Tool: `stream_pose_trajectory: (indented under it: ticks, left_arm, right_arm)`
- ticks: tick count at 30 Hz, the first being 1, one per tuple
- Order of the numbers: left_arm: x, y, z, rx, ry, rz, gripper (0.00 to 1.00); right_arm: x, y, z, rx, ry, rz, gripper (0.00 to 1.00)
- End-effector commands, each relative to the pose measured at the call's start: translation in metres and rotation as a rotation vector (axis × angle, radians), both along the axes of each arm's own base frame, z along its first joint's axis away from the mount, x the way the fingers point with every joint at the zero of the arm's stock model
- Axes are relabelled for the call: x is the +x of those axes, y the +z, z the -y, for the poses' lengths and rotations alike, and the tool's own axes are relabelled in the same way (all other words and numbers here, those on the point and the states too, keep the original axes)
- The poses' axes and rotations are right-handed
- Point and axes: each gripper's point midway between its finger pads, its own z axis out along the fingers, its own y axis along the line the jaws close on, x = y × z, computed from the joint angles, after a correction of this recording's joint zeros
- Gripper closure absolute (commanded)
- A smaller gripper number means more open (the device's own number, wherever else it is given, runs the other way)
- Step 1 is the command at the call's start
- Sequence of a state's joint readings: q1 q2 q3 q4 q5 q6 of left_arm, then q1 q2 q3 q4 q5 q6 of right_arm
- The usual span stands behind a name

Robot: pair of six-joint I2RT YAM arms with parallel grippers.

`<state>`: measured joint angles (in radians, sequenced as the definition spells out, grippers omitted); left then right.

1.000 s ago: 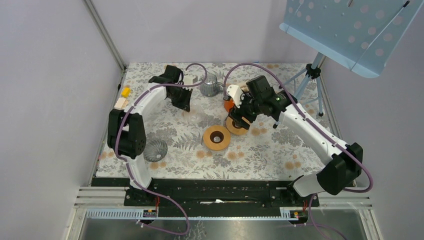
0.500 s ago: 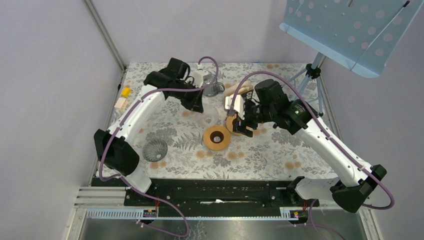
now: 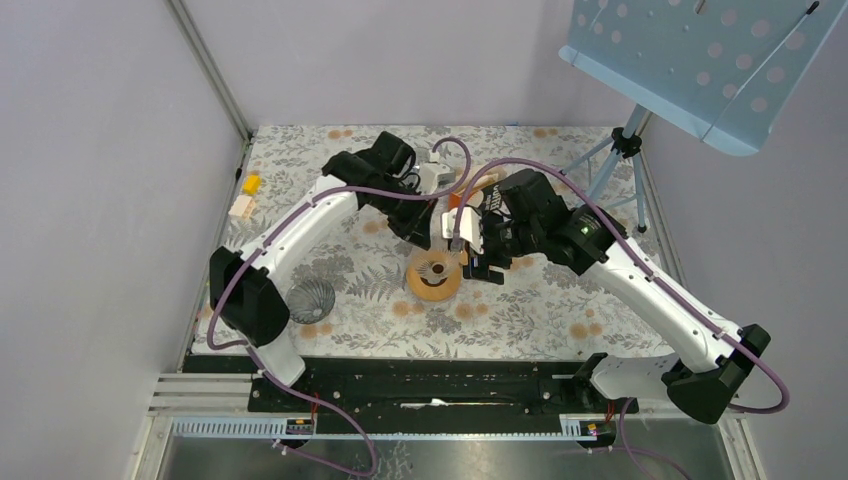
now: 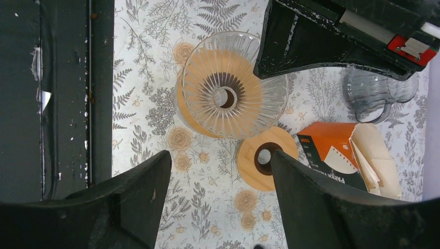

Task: Place the coffee filter in the dripper
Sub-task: Pick up the coffee dripper from the center of the board, then place the coffee dripper in the dripper holder.

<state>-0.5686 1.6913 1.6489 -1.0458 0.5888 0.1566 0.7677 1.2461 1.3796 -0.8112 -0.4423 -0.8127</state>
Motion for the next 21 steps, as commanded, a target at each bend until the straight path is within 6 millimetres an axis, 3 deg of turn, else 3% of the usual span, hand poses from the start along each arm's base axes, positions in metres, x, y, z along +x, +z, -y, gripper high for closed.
stream_pose_trajectory:
  ticks: [1, 21]
  left_arm:
    - [0.007, -0.003, 0.008, -0.002, -0.003, 0.015, 1.00]
    - [0.009, -0.038, 0.003, 0.079, 0.017, -0.043, 1.00]
  right_arm:
    - [-0.003, -0.003, -0.005, 0.002, 0.025, 0.013, 0.23]
    - [-0.002, -0.036, -0.024, -0.074, 0.057, -0.010, 0.26]
